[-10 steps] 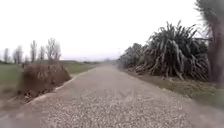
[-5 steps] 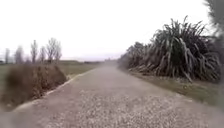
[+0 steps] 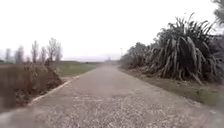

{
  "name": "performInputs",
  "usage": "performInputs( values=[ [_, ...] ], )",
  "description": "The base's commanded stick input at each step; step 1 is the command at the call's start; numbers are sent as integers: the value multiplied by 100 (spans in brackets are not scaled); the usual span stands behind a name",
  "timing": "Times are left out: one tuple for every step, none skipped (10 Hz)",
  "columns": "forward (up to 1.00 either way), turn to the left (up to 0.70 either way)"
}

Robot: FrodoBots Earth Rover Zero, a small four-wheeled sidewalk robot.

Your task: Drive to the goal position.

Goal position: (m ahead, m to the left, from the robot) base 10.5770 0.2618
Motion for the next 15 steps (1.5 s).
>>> performInputs(
  values=[
    [85, 0],
    [85, 0],
    [85, 0],
    [85, 0],
    [85, 0],
    [85, 0],
    [85, 0],
    [85, 0],
    [85, 0],
    [85, 0],
    [85, 0],
    [85, 0],
    [85, 0],
    [85, 0],
    [85, 0]
  ],
)
